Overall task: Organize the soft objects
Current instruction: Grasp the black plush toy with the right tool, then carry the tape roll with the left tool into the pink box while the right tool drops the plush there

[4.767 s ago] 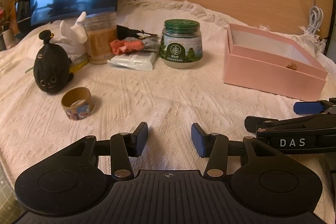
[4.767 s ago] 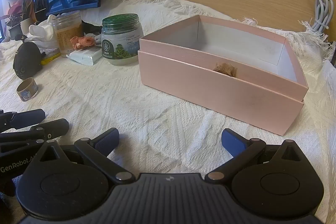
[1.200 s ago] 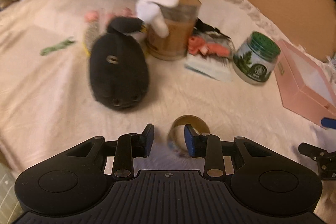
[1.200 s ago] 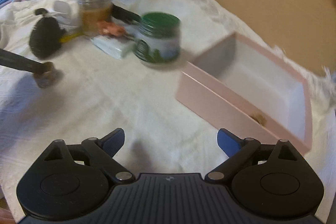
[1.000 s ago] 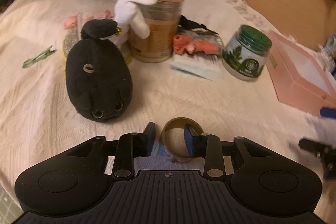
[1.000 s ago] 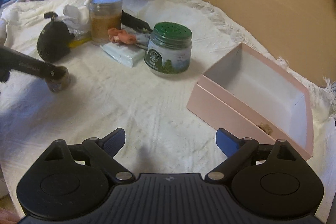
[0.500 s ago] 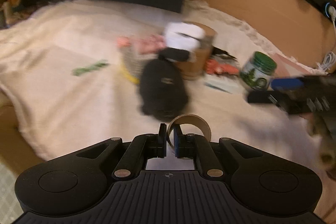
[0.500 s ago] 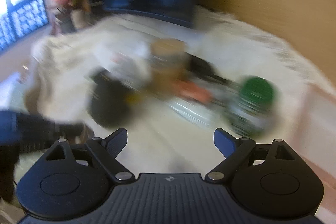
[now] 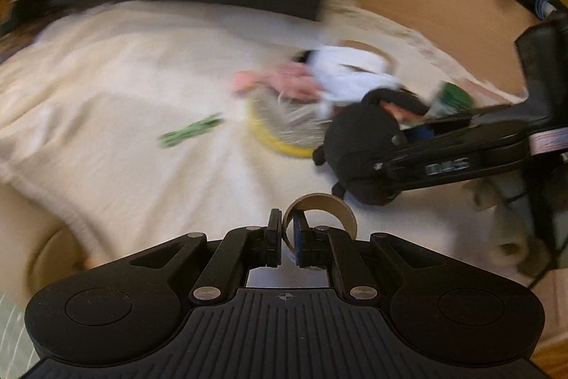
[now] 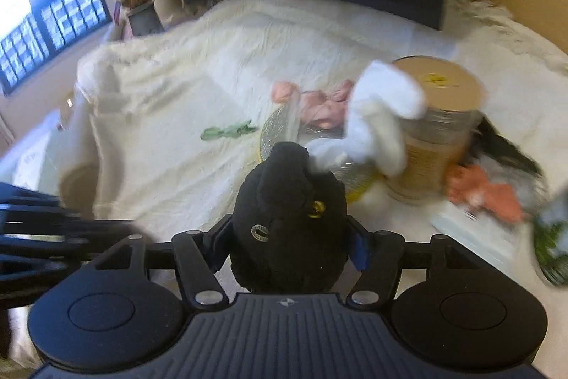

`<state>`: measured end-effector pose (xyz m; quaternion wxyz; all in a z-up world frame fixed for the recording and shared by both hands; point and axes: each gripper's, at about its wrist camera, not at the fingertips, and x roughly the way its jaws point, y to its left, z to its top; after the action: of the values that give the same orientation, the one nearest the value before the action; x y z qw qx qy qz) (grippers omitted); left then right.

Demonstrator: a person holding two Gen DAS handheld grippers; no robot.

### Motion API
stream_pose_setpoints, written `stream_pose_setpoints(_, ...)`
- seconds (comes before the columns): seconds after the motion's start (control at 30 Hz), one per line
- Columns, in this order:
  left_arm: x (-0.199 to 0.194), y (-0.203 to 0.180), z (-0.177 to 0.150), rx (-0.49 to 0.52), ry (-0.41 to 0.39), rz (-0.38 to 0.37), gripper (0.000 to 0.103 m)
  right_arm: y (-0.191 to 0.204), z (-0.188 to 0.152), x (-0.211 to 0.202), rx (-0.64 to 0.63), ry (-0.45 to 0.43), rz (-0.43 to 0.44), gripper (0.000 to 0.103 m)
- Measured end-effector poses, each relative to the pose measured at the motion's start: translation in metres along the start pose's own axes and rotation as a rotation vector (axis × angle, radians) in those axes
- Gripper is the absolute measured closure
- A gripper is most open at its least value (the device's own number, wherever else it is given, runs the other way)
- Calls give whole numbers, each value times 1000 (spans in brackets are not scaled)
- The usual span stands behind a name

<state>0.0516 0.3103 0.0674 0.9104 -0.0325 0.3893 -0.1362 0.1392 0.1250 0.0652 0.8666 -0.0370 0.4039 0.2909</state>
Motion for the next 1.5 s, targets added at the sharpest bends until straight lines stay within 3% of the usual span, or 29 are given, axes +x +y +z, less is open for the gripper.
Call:
stream_pose_setpoints(0.2, 26, -57, 26, 133, 37, -244, 94, -33, -33, -85, 55, -1, -180, 39)
stream_pose_setpoints(0.3, 40, -95, 37, 240, 55, -346, 94, -55, -61, -124, 90, 21, -279, 39)
stream_pose_setpoints(0.4, 53, -127, 52, 286, 100, -448, 94, -75, -88, -162, 163, 29, -375, 39)
stream_pose_setpoints(0.57, 67, -194, 95, 379, 55, -589, 94, -99, -118, -225, 276, -72, -557, 39)
stream_pose_setpoints(0.67, 85, -235, 129, 383, 54, -663, 94, -116, -131, -245, 366, -106, -604, 39)
stream_pose_setpoints(0.8, 111, -296, 172, 431, 2, -655, 94, -121, -143, -255, 399, -133, -660, 39)
stream_pose_setpoints(0.93, 160, -328, 196, 326, 76, -654, 91, -132, -152, -257, 469, -154, -703, 39)
stream_pose_setpoints(0.97, 173, -336, 194, 342, 86, -630, 90, -136, -155, -256, 488, -156, -719, 39)
stream_pose_setpoints(1.07, 210, -363, 176, 503, 137, -419, 88, -146, -156, -253, 539, -152, -755, 39)
stream_pose_setpoints(1.1, 219, -366, 173, 510, 164, -412, 88, -149, -155, -253, 547, -148, -765, 39)
stream_pose_setpoints(1.2, 233, -357, 179, 368, 257, -559, 88, -156, -149, -255, 545, -154, -783, 39)
stream_pose_setpoints(1.27, 221, -345, 188, 298, 237, -649, 88, -159, -141, -258, 531, -171, -786, 39)
stream_pose_setpoints(1.5, 151, -297, 203, 316, 45, -633, 88, -199, -75, -273, 467, -325, -768, 37)
